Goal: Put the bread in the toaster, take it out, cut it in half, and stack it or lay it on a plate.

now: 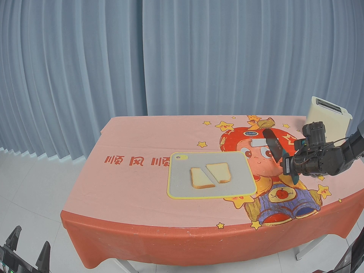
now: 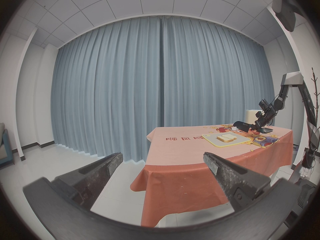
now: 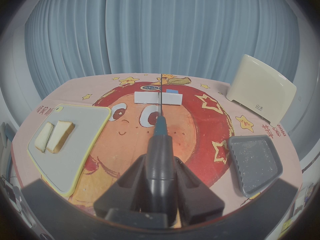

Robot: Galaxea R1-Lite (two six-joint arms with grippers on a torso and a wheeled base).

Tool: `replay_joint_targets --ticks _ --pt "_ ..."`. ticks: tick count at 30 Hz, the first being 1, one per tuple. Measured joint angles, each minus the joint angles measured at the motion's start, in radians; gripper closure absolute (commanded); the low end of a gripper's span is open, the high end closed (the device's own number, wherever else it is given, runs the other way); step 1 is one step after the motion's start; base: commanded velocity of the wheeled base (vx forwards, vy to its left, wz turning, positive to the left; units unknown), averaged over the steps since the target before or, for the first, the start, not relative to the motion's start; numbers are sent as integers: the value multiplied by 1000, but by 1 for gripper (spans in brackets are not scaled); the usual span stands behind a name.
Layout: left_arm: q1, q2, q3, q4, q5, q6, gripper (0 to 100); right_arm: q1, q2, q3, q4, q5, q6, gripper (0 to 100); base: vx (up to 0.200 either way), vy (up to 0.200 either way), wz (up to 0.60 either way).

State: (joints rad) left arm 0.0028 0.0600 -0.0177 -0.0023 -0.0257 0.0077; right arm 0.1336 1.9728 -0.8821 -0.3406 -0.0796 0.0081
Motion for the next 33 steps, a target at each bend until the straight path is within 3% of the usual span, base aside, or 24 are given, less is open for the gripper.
replay_joint_targets --ticks 13,14,33 --pt "0 0 0 0 0 0 0 0 2 0 1 -11 -1 100 0 0 0" --pt "0 0 0 0 0 0 0 0 2 0 1 -12 -1 0 0 0 0" --pt "0 0 0 0 0 0 0 3 3 0 -12 -13 3 0 0 0 0"
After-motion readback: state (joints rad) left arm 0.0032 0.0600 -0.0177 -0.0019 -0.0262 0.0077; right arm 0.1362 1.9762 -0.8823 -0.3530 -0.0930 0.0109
